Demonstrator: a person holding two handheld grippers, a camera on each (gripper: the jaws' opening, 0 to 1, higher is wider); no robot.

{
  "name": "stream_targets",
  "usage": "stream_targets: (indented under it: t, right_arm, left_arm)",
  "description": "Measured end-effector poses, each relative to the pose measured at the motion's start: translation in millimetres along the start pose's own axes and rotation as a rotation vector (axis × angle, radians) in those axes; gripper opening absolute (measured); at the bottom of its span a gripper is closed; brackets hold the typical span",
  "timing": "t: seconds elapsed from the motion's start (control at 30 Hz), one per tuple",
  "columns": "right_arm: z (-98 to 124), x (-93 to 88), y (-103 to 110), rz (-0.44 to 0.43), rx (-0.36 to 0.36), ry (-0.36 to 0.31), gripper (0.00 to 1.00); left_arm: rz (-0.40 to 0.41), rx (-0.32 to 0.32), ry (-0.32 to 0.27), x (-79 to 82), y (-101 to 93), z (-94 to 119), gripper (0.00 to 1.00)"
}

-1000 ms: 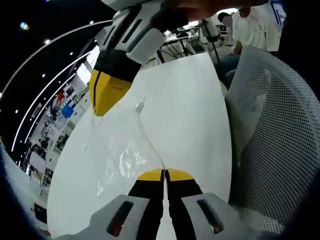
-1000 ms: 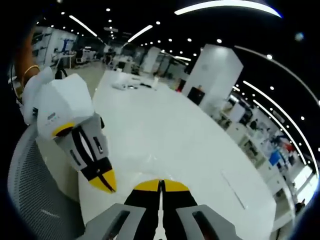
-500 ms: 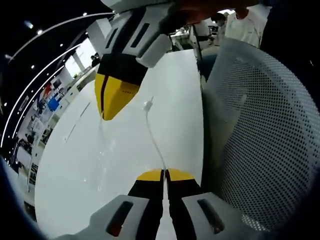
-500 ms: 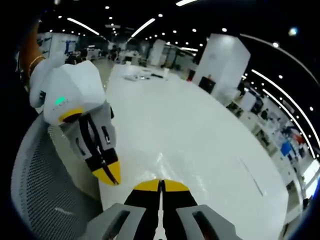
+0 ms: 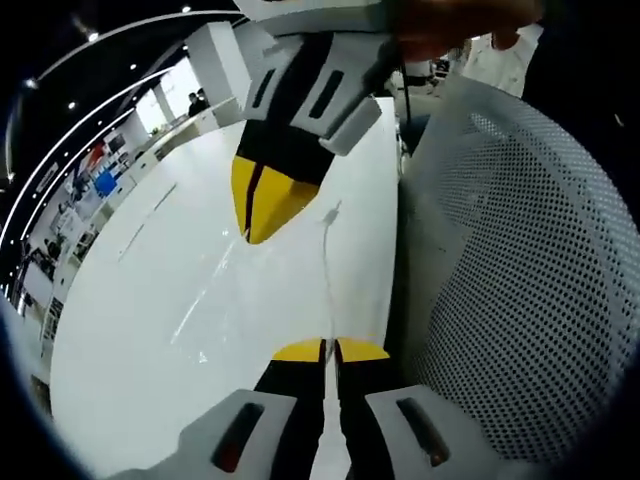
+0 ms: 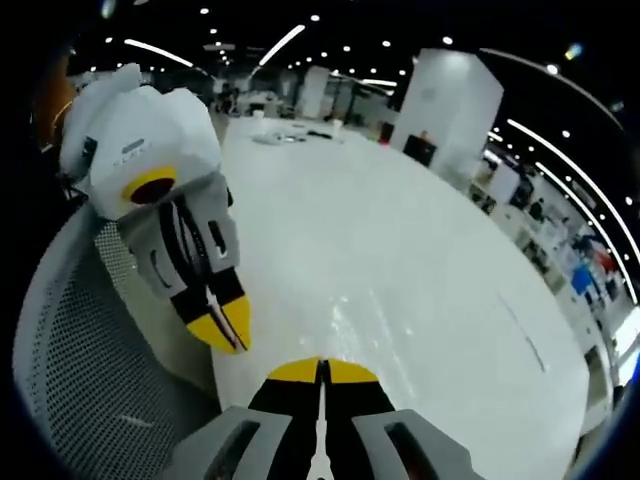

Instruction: Open the resealable bag by pulling the two sides of the seal apart until the entire bag opening is separated and visibly accessible.

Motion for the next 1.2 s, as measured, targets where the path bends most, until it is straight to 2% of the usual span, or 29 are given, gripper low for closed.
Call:
stream_targets:
  t: [0.2, 0.37, 0.53, 0.7, 0.83, 0.9, 0.93, 1.2]
  right_arm:
    - [-7, -5.9, -10, -0.014, -0.025, 0.02, 0.0]
    - [-9, -11.6, -23, -0.017, -0.04, 0.037, 0.0]
    - [-14, -19.2, -35, -0.025, -0.045, 0.053, 0.0]
    - [-18, -24.7, -44, 0.007, -0.03, 0.077, 0.0]
    - [-22, -27.8, -54, 0.049, -0.02, 0.098, 0.0]
    - [-23, -28.0, -60, 0.08, -0.021, 0.107, 0.0]
    - [-24, -27.8, -67, 0.128, -0.037, 0.116, 0.0]
    - [-26, -31.1, -72, 0.139, -0.04, 0.138, 0.0]
  left_arm:
    - [0.004, 0.034, -0.005, 6.5, 7.3, -2, 0.03]
    - [0.036, 0.052, -0.017, 9.3, 13.2, 1, 0.1]
    - [0.17, 0.042, -0.085, 16.5, 15.6, 7, 0.15]
    - [0.247, 0.103, -0.107, 13.5, 31.3, 16, 0.21]
    - [0.275, 0.143, -0.106, 7.5, 42.8, 23, 0.25]
    - [0.281, 0.16, -0.098, 4.3, 46.9, 26, 0.27]
    - [0.284, 0.169, -0.096, 2.7, 48.8, 28, 0.28]
    - [0.296, 0.184, -0.094, -0.9, 52.4, 32, 0.34]
Point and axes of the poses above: the point that each gripper's makers call its tool centre point, and the gripper's own axes: z roughly backward along the fingers, y roughly to its left, x roughly out of its top, the point moved 3 cm from there along z, roughly backward along the fingers, and after that the axes turned 11 degrees about x, right-handed, at the moved point
